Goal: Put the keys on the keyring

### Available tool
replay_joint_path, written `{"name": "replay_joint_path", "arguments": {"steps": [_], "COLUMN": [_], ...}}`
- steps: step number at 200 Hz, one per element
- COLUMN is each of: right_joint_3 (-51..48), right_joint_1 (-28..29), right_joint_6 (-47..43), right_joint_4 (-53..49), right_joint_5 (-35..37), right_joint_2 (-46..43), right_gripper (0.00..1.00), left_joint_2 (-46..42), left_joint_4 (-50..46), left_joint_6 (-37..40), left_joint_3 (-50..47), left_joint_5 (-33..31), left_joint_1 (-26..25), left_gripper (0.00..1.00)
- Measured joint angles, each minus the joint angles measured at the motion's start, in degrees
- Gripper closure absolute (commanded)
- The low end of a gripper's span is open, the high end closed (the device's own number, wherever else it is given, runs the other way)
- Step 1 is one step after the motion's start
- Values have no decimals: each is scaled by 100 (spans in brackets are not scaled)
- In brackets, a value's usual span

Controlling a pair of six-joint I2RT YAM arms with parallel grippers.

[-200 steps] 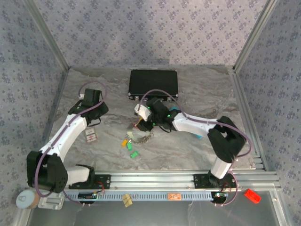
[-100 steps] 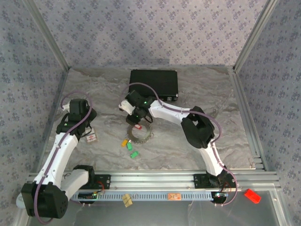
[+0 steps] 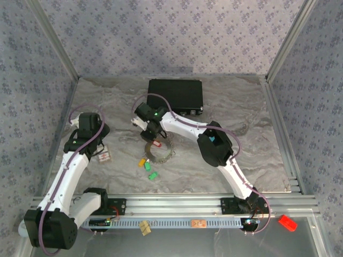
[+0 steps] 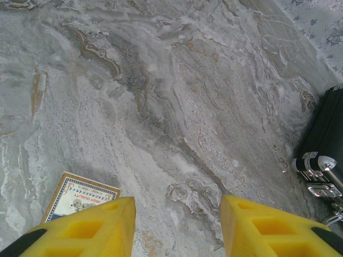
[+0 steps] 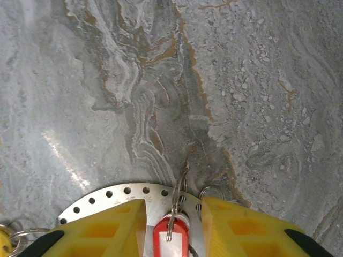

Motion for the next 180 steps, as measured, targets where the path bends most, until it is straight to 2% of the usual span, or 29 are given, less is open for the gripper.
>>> {"name": "replay_joint_path", "arguments": {"steps": [125, 180], "right_joint_3": [470, 546], "right_joint_1": [50, 66], "right_joint_6": [28, 24], "right_joint_4": [-479, -575], "right_joint_5": [55, 105], "right_joint_2": [426, 546], "right_gripper": [71, 82], "left_joint_2": [-7, -22], "left_joint_4": [9, 9], "left_joint_6": [-2, -2], "left_joint_3": [0, 0], "left_joint_5": [-2, -50], "left_joint_1": [2, 2], "left_gripper": [55, 55]}}
